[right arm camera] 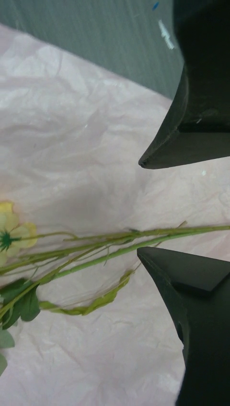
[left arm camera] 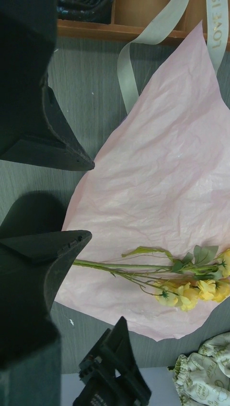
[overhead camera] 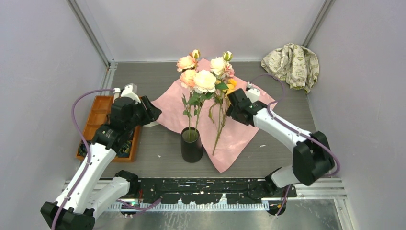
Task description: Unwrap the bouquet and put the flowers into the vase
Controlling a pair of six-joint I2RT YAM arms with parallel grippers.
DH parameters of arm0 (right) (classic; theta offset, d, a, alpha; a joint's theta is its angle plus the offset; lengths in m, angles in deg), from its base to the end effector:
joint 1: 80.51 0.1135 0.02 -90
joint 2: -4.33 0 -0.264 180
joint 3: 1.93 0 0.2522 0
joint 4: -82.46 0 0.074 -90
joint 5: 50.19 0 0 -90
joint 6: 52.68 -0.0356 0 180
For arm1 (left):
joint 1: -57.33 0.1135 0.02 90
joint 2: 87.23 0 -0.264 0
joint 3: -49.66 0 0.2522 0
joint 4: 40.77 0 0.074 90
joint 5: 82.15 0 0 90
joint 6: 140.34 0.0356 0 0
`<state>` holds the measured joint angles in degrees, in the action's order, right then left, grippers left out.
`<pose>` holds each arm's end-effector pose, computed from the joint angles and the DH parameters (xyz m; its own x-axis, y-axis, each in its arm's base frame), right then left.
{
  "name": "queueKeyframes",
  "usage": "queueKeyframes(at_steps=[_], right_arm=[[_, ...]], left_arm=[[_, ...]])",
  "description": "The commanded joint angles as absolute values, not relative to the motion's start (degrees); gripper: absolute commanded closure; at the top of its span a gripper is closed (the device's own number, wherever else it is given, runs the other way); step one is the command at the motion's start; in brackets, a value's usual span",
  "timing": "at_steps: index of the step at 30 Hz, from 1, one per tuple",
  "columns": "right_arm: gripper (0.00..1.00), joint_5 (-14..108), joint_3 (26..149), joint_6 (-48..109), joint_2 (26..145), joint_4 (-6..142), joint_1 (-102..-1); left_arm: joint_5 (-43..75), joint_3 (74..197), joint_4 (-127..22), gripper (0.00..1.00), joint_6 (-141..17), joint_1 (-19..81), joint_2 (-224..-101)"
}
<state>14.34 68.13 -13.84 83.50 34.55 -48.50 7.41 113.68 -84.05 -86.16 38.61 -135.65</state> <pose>0.2432 0.1339 0.2438 -0.6642 0.4141 -0.6224 0.3784 0.9043 0.1978 0.1751 -0.0590 0.3279 -0.5408 -0.4347 -0.7201 -0.0025 0.8570 -0.5154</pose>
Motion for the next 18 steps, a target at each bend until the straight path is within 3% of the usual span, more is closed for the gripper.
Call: queueKeyframes(at_steps=[1, 11, 18], right_arm=[[0.35, 22.16, 75.91, -8.92, 91.25, 40.65, -50.32], [0.56, 23.91, 84.25, -6.29, 106.01, 43.18, -52.84], [0.57, 22.72, 89.37, -4.33, 110.96, 41.87, -54.64]], left_arm=[[6.8, 113.85, -82.23, 0.5, -86.57, 38.82, -136.02], [5.12, 114.21, -82.87, 0.5, -84.81, 38.91, -136.36], [5.03, 114.23, -82.33, 0.5, -84.31, 38.94, -137.35]])
